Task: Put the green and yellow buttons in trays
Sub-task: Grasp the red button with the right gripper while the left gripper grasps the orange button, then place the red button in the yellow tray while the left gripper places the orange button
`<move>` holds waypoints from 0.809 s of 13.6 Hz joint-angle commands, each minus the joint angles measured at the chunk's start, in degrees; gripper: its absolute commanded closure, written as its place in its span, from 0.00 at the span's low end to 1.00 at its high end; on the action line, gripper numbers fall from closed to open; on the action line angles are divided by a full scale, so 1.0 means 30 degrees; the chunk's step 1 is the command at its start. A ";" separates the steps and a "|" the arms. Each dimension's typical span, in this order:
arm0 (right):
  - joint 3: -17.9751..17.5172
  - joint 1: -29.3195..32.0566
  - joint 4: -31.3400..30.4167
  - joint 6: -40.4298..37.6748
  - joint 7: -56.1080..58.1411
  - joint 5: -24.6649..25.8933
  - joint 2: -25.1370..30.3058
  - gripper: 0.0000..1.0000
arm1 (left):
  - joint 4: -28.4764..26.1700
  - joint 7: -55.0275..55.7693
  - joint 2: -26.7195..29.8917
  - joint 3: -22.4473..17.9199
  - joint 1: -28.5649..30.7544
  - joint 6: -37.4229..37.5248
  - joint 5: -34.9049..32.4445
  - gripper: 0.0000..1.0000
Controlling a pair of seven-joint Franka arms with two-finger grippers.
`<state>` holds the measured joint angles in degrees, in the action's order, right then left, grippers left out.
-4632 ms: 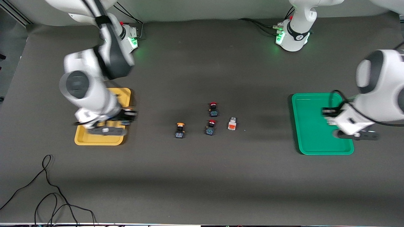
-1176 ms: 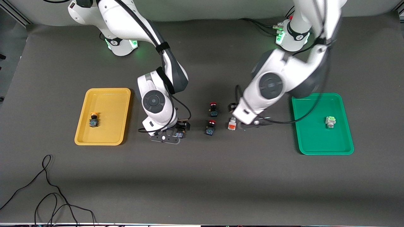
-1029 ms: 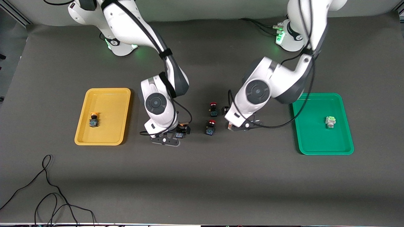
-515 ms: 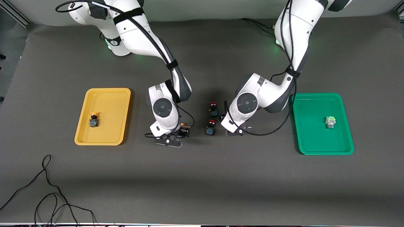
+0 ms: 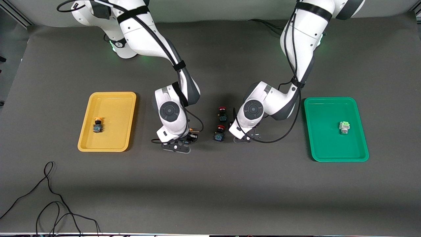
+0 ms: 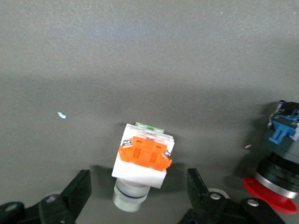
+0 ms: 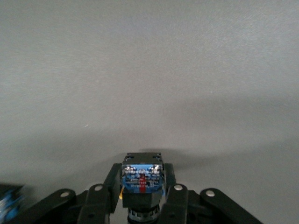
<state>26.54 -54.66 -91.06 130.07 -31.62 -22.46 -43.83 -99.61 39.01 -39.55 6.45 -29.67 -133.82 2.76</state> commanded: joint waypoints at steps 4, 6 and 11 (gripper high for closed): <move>0.1957 0.0495 0.2022 -0.7838 0.2355 0.0103 0.4058 0.73 | -0.0518 0.0794 0.0495 -0.0274 -0.0305 -0.0397 -0.0246 1.00; 0.3914 0.0466 0.1266 -0.9161 0.6270 0.0133 0.4879 0.73 | -0.0344 0.0766 0.1254 -0.0303 -0.0217 0.0769 -0.0246 1.00; 0.8927 0.0202 -0.3330 -0.8556 1.4101 0.0104 0.6670 0.73 | 0.0942 0.0063 0.4797 -0.0421 0.0835 0.7093 -0.0217 1.00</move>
<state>49.78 -52.64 -94.53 102.36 4.31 -22.11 -26.99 -97.11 39.50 -30.87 5.33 -28.50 -119.29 2.74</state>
